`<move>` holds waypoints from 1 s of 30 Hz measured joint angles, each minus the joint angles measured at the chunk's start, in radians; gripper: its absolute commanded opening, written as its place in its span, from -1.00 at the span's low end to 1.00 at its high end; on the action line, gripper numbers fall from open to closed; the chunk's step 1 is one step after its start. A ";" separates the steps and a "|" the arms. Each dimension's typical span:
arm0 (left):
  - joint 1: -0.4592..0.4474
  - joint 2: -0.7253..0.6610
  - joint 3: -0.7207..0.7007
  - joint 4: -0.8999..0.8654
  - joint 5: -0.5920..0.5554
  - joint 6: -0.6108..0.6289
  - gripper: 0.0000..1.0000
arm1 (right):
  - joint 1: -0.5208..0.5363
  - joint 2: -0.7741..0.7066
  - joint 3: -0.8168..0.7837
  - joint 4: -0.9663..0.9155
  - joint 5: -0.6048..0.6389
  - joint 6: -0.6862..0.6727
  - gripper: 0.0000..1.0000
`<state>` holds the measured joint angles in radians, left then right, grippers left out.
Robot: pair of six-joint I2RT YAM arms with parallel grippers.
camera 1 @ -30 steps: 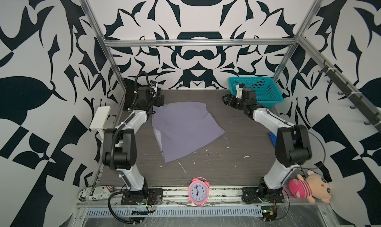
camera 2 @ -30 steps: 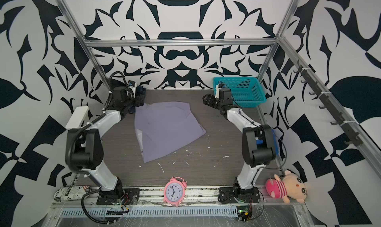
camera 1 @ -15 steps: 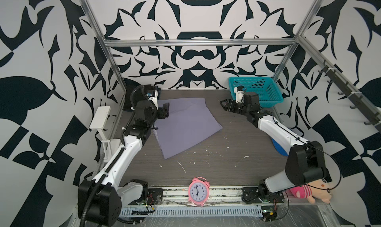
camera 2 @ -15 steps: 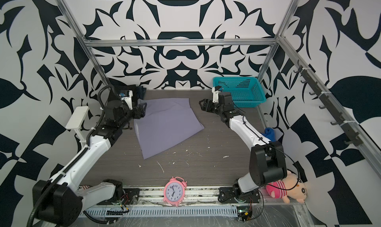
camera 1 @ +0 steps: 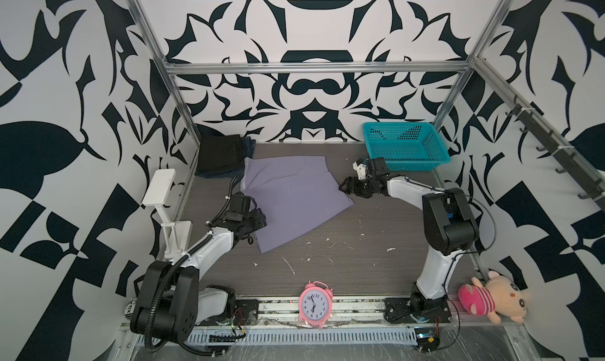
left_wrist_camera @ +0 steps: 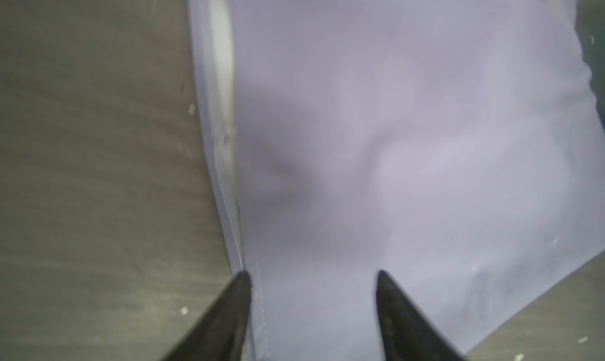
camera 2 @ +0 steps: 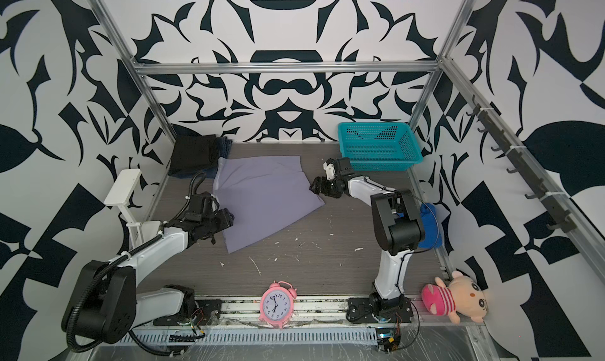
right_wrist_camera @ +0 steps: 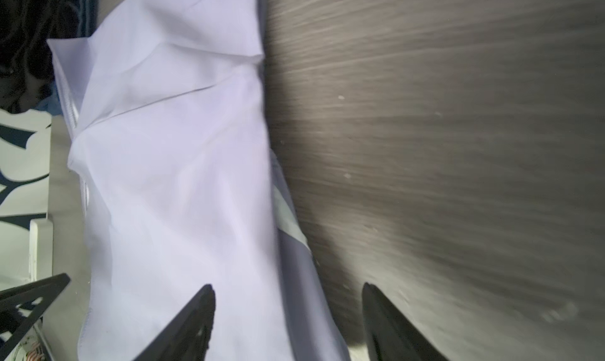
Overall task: Fold and stack skirts
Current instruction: Flatten out the skirt at the center of the table, then move the skirt to the center of the table.
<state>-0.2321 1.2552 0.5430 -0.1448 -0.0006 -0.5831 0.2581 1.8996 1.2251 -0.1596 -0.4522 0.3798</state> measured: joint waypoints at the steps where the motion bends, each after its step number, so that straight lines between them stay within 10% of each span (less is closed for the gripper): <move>1: 0.000 0.004 -0.004 -0.002 0.000 -0.013 -0.23 | 0.007 0.013 0.014 0.000 -0.013 -0.001 0.27; 9: -0.029 0.019 -0.003 -0.054 -0.048 -0.123 0.16 | 0.026 0.086 0.059 0.003 -0.077 0.006 0.11; 16: -0.040 -0.029 -0.004 -0.084 -0.090 -0.174 -0.40 | 0.025 0.100 0.059 0.002 -0.100 0.027 -0.56; 23: -0.040 0.047 -0.005 -0.056 -0.077 -0.198 -0.08 | 0.025 0.100 0.059 0.027 -0.132 0.046 -0.37; 28: -0.042 0.050 -0.016 -0.043 -0.074 -0.203 -1.00 | 0.026 0.100 0.058 0.037 -0.145 0.069 -1.00; 30: -0.042 0.030 -0.026 -0.044 -0.074 -0.206 -1.00 | 0.026 0.100 0.056 0.046 -0.143 0.067 -1.00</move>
<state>-0.2745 1.2854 0.5171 -0.1886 -0.0742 -0.7887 0.2840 1.9995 1.2808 -0.1139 -0.5953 0.4469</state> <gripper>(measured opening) 0.053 0.053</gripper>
